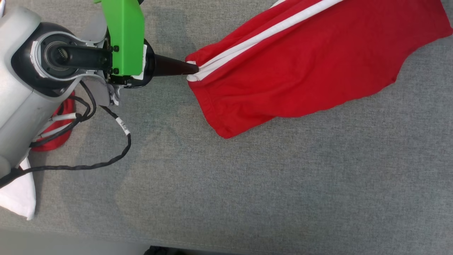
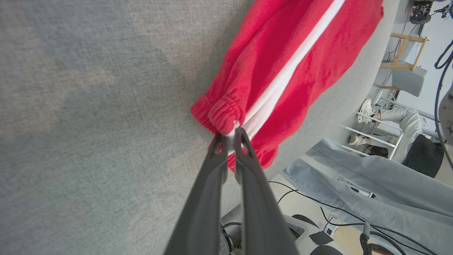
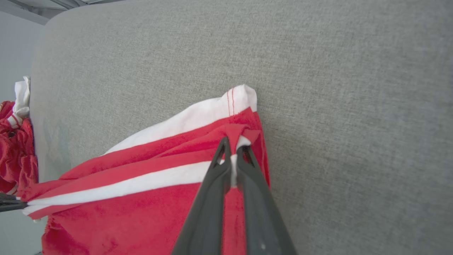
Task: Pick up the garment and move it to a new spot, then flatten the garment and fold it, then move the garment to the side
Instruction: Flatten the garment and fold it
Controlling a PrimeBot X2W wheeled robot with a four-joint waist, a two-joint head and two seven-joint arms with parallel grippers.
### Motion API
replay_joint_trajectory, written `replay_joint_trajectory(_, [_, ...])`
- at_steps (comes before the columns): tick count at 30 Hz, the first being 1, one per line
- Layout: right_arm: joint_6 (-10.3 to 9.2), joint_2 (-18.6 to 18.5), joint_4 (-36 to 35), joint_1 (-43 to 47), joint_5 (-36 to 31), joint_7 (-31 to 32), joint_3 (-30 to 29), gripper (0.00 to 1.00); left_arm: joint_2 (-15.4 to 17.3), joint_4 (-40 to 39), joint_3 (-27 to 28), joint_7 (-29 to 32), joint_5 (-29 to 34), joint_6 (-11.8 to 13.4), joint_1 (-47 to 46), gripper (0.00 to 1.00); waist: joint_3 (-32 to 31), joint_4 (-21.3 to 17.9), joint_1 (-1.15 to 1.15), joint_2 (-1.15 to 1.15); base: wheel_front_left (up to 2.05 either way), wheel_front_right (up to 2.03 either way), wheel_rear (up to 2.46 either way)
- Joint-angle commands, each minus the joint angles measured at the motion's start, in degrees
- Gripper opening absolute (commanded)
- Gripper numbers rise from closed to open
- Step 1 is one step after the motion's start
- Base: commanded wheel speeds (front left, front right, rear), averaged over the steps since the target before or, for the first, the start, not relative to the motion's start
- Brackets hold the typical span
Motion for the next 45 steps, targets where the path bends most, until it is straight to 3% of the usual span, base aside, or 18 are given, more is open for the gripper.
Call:
replay_joint_trajectory(1, [-0.05, 0.2, 0.4, -0.3, -0.5, -1.4, -0.6, 1.0, -0.2, 0.6, 0.4, -0.8, 0.7, -0.8, -0.8, 0.89, -0.3, 0.0, -0.01, 0.0, 0.0, 0.0, 0.0])
replay_joint_trajectory(2, [-0.05, 0.4, 0.5, -0.1, -0.4, -1.8, -0.8, 1.0, -0.2, 0.9, 0.4, -1.0, 0.9, -1.1, -0.8, 1.0, -0.6, -0.1, -0.01, 0.0, 0.0, 0.0, 0.0])
replay_joint_trajectory(10, [-0.03, 1.0, -2.7, 4.2, 0.3, -8.0, -1.8, 1.0, 0.1, 2.7, 0.3, -2.0, 1.7, -2.6, 1.1, 1.0, -5.0, -1.1, -0.01, 0.0, 0.0, 0.0, 0.0])
replay_joint_trajectory(16, [-0.02, 0.3, -7.4, 9.5, -0.2, -16.4, -2.5, 1.0, 1.1, 2.9, 0.9, -5.8, 4.3, -5.0, 2.2, 1.0, -9.8, -2.1, -0.01, 0.0, 0.0, 0.0, 0.0])
replay_joint_trajectory(19, [-0.02, -1.0, -9.8, 12.7, -4.6, -24.9, -1.5, 1.0, 1.8, 3.2, 1.2, -12.0, 8.7, -6.9, 3.1, 1.0, -12.3, -2.3, -0.01, 0.0, 0.0, 0.0, 0.0])
replay_joint_trajectory(22, [-0.02, 0.0, -10.0, 15.6, -7.0, -34.2, -2.0, 1.0, 3.1, 3.6, 1.3, -18.9, 13.3, -8.1, 4.8, 1.0, -14.5, -2.7, -0.01, 0.0, 0.0, 0.0, 0.0])
replay_joint_trajectory(26, [-0.02, 0.7, -9.0, 19.8, -10.0, -44.3, -2.0, 1.0, 3.8, 3.9, 3.0, -32.1, 19.4, -9.5, 8.7, 1.0, -17.2, -2.9, -0.01, 0.0, 0.0, 0.0, 0.0])
replay_joint_trajectory(32, [-0.02, 1.5, -5.9, 25.7, -13.0, -54.3, -1.6, 1.0, 2.9, 3.3, 3.7, -54.3, 30.2, -4.4, 17.2, 1.0, -20.4, -2.0, -0.01, 0.0, 0.0, 0.0, 0.0])
replay_joint_trajectory(37, [-0.02, 2.6, -1.7, 30.4, -13.0, -57.1, -2.1, 1.0, 2.9, 0.6, 3.6, -68.0, 36.8, -0.2, 24.9, 1.0, -21.8, -0.4, -0.01, 0.0, 0.0, 0.0, 0.0])
replay_joint_trajectory(42, [-0.02, 2.5, 1.4, 33.0, -11.4, -56.6, -1.9, 1.0, 0.9, -3.6, 8.5, -71.0, 40.9, 2.8, 33.1, 1.0, -21.6, 1.9, -0.01, 0.0, 0.0, 0.0, 0.0])
replay_joint_trajectory(45, [-0.02, 1.9, 4.1, 33.3, -10.4, -55.4, -1.9, 1.0, -1.9, -7.2, 15.3, -71.0, 48.3, 4.2, 39.6, 1.0, -20.7, 3.7, -0.01, 0.0, 0.0, 0.0, 0.0])
